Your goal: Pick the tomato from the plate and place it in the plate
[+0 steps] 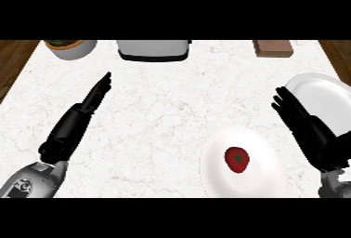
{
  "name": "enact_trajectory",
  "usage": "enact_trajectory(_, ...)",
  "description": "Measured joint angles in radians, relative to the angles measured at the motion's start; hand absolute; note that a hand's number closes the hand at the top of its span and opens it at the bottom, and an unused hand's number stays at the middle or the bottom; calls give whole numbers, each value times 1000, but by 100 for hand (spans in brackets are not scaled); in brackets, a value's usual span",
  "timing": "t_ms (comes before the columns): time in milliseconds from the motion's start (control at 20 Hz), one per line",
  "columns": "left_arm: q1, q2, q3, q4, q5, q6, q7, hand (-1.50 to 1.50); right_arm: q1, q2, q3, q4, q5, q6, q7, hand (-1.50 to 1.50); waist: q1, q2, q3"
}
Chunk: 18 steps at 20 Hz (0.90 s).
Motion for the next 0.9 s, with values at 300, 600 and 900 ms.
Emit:
enact_trajectory(300, 110, -70, 24, 92, 78, 41, 80, 0, -200, -4, -24, 7, -67, 167, -93, 150, 53, 14, 6)
enact_trajectory(600, 177, -152, 38, 165, 167, 56, 137, 0, -301, -62, -79, 196, 119, 197, -351, -150, 53, 19, 6)
enact_trajectory(900, 206, -190, 54, 196, 192, 64, 154, 0, -358, -56, -115, 500, 151, 379, -683, -150, 28, 11, 7)
